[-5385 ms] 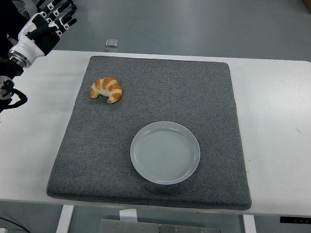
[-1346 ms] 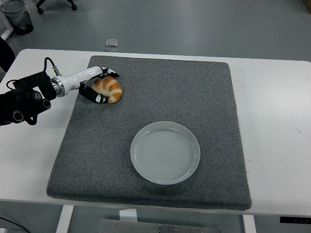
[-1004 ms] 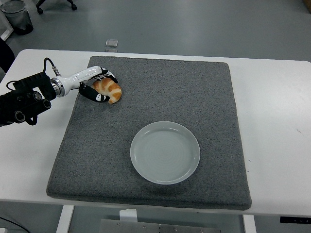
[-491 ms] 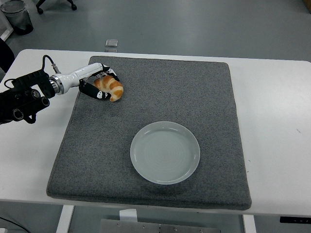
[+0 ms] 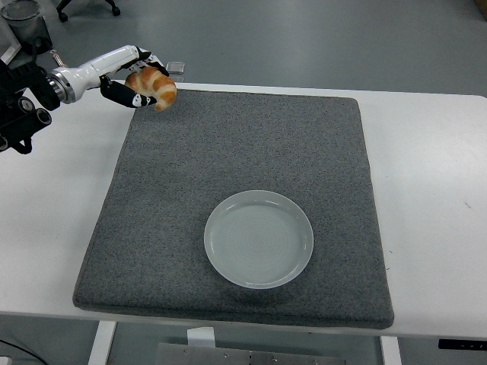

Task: Place the bread on the plate

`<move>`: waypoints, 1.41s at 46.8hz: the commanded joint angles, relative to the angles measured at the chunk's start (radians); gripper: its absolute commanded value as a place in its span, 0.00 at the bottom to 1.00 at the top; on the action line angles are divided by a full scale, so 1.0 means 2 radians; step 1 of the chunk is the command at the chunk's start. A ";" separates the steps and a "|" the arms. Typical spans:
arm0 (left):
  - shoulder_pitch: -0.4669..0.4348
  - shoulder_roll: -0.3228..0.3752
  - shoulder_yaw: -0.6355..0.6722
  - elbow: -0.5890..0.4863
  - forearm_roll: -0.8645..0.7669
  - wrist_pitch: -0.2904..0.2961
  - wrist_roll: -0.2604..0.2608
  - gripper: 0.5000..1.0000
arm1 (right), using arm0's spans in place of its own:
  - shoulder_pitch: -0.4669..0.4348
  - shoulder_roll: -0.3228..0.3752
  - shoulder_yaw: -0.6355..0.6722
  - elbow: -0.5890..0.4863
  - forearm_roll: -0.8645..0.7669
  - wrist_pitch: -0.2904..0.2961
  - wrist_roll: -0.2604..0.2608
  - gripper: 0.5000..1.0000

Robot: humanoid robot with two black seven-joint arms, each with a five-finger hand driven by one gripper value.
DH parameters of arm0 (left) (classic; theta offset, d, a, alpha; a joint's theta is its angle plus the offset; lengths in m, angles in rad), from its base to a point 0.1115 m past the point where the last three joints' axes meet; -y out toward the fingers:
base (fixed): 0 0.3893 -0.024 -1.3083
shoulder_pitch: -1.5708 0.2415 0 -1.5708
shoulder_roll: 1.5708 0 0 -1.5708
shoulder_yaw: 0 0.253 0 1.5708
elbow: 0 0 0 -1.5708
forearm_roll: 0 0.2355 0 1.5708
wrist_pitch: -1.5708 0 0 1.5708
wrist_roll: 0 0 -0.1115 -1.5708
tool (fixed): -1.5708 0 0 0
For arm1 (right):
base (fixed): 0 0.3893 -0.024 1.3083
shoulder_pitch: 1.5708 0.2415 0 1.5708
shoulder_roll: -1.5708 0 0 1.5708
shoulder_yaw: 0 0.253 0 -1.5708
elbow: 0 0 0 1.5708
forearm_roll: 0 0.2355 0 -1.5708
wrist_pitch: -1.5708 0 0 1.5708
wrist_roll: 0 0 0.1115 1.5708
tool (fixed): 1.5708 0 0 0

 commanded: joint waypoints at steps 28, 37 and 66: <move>-0.101 0.022 0.006 0.004 0.002 -0.032 0.001 0.00 | 0.000 0.000 0.000 0.000 0.000 0.000 0.000 0.88; -0.101 0.022 0.006 0.004 0.002 -0.032 0.001 0.00 | 0.000 0.000 0.000 0.000 0.000 0.000 0.000 0.88; -0.111 0.027 0.006 0.004 0.002 -0.039 0.001 0.00 | 0.000 0.000 0.000 0.000 0.000 0.000 0.000 0.88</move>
